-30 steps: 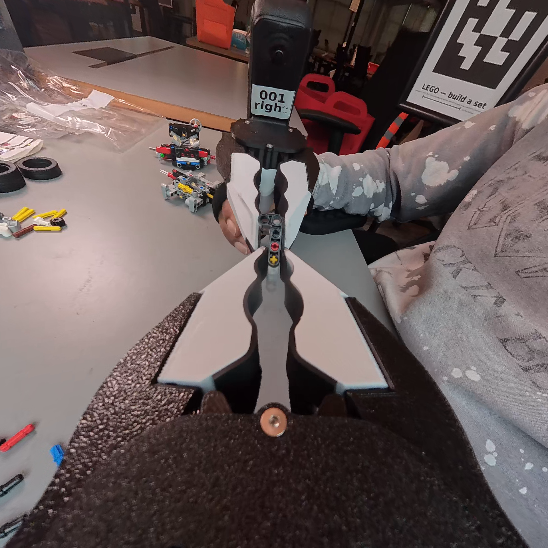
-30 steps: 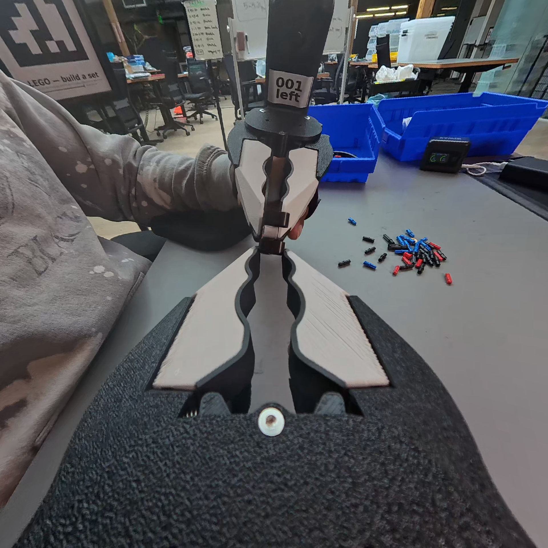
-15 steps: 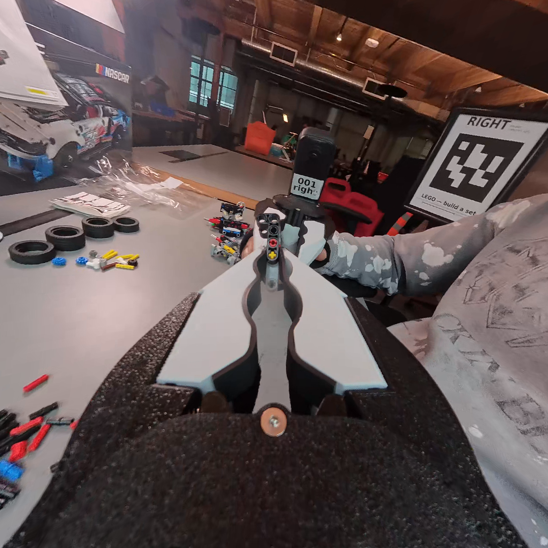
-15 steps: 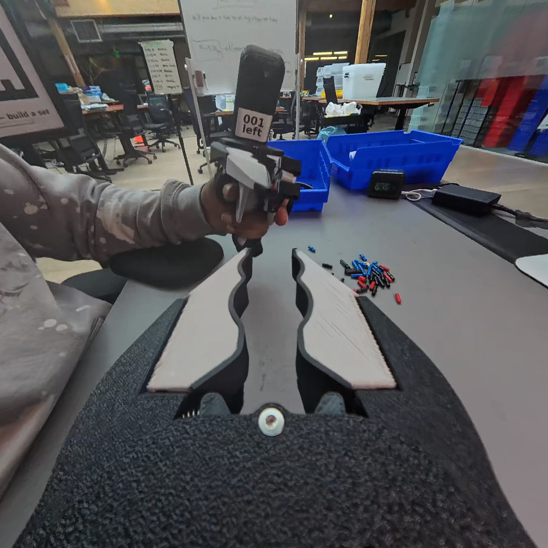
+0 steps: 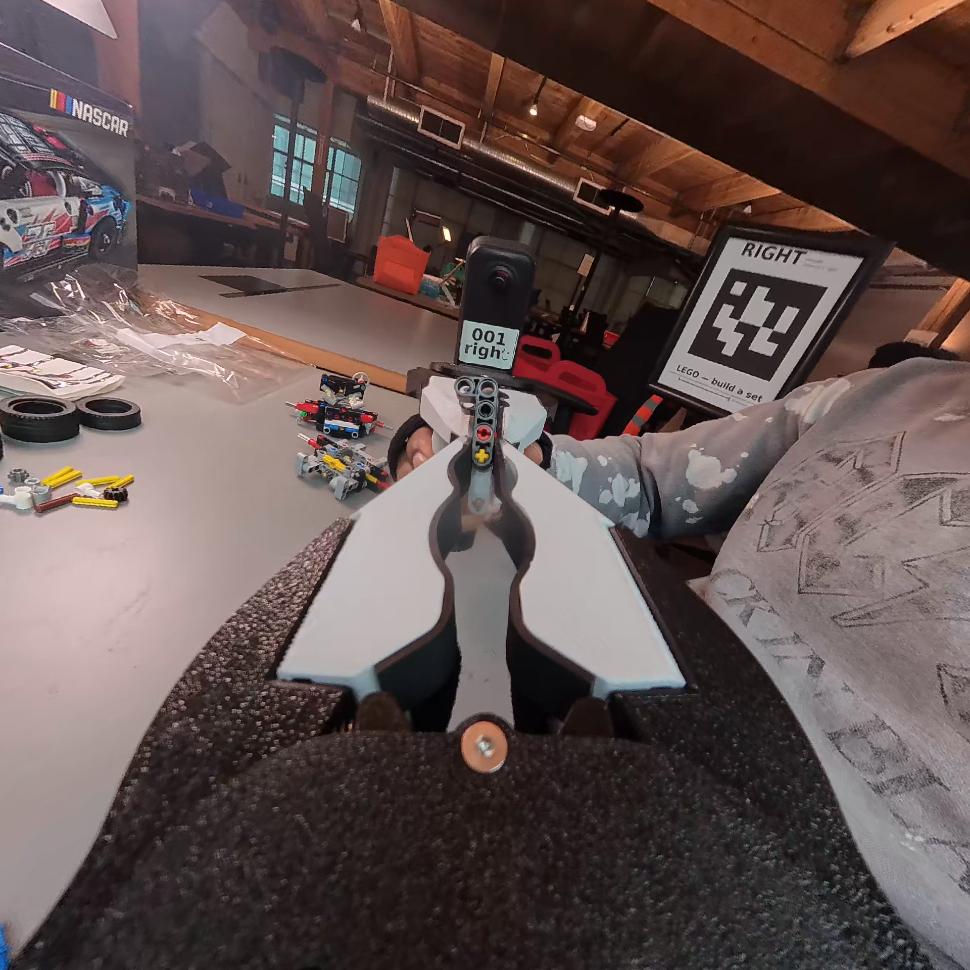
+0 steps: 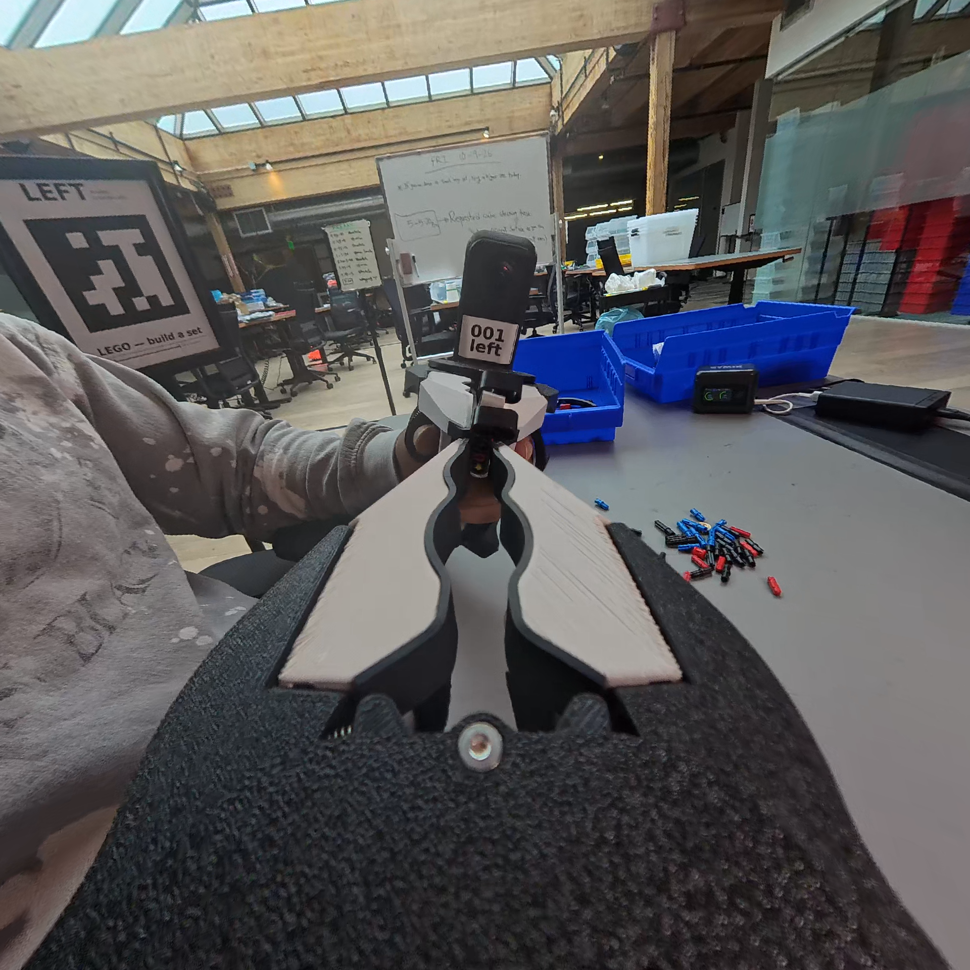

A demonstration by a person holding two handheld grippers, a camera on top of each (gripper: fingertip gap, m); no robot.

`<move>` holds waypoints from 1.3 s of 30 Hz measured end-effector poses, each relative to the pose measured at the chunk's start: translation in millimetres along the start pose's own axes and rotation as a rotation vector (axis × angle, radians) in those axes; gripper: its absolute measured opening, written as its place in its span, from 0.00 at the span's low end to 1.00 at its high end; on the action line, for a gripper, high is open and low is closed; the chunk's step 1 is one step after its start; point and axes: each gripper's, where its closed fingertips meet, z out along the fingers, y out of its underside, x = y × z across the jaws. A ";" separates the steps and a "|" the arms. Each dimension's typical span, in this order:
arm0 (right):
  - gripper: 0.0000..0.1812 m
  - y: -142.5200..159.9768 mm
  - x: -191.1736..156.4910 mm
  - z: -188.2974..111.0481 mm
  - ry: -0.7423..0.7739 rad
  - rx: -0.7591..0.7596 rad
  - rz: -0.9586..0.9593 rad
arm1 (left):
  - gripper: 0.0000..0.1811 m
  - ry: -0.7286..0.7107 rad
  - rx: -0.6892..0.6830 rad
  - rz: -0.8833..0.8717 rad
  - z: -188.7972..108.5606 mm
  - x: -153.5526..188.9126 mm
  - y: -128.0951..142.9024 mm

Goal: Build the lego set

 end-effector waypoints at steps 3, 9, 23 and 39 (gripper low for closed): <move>0.03 3.5 -2.2 -3.7 -0.045 -0.029 0.009 | 0.03 -0.032 -0.061 0.060 2.2 1.6 3.5; 0.03 5.6 21.6 -43.4 0.039 -0.036 0.019 | 0.02 -0.169 0.275 0.014 -75.7 -25.9 -66.6; 0.03 56.0 4.6 -11.8 0.004 -0.304 -0.060 | 0.03 -0.038 0.220 -0.190 -45.9 -26.1 -33.2; 0.04 138.8 20.4 -20.7 0.117 -0.753 -0.402 | 0.03 -0.063 0.093 -0.242 -28.0 -34.7 1.6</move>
